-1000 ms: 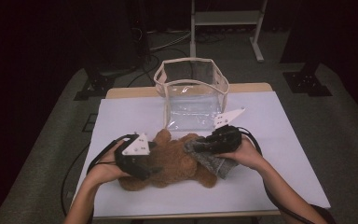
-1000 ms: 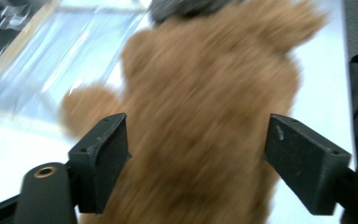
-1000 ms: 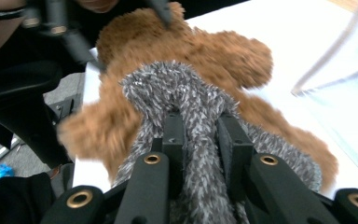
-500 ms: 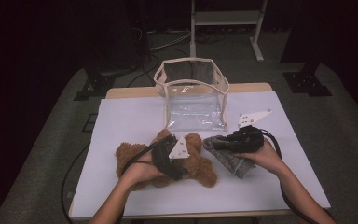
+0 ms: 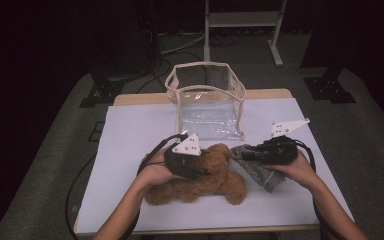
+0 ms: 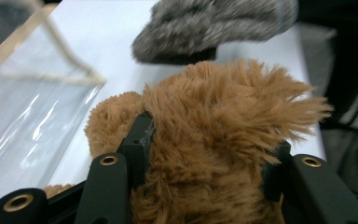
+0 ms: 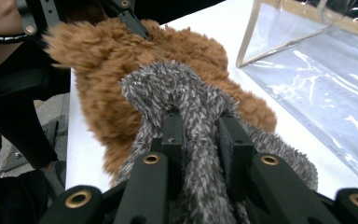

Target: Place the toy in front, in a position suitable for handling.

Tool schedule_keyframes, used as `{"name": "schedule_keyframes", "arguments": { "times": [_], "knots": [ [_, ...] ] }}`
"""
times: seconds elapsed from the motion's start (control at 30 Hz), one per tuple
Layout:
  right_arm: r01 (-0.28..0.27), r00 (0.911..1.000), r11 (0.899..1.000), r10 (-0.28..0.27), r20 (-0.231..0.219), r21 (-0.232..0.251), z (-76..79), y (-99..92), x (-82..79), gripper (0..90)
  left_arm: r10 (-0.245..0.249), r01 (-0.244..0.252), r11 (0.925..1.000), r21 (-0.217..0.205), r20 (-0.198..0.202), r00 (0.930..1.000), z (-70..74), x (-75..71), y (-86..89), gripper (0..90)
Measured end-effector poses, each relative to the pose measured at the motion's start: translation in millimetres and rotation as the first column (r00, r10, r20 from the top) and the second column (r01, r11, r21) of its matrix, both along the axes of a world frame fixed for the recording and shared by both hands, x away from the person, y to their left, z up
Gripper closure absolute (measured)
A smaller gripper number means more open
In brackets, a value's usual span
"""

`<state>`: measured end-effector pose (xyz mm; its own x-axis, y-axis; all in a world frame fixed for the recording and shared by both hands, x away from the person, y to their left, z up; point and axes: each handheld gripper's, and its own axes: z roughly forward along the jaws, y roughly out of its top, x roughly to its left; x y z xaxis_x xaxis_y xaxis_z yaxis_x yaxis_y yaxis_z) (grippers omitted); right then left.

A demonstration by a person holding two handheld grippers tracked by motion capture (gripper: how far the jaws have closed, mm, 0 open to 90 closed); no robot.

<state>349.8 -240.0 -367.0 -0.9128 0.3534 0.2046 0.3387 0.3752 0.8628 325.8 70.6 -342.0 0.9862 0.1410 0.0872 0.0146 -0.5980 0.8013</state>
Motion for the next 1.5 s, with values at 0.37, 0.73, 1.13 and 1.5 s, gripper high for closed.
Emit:
{"name": "schedule_keyframes", "arguments": {
  "times": [0.37,0.73,1.13,1.5],
  "knots": [
    [0.031,0.9995,1.000,-0.031,-0.009,-0.005,-6.6,-23.3,-11.2,74.2,-0.018,0.017,0.9960,0.088,0.019,0.9997,-1.8,0.7,-31.6,25.9],
    [0.019,0.9998,1.000,-0.019,-0.010,-0.006,-11.9,-22.7,-13.0,74.2,0.020,-0.037,0.9803,0.194,0.088,0.9959,-9.4,-9.7,-32.4,2.6],
    [0.023,0.9996,1.000,-0.023,-0.017,0.005,-14.3,-22.5,-10.8,74.3,0.028,-0.060,0.9629,0.263,0.122,0.9921,-17.2,1.4,-53.0,0.0],
    [0.035,0.9991,0.999,-0.035,-0.026,0.019,-17.7,-27.7,-10.6,74.2,0.044,-0.085,0.9356,0.343,0.123,0.9914,-28.4,10.2,-64.3,17.0]
  ]
}}
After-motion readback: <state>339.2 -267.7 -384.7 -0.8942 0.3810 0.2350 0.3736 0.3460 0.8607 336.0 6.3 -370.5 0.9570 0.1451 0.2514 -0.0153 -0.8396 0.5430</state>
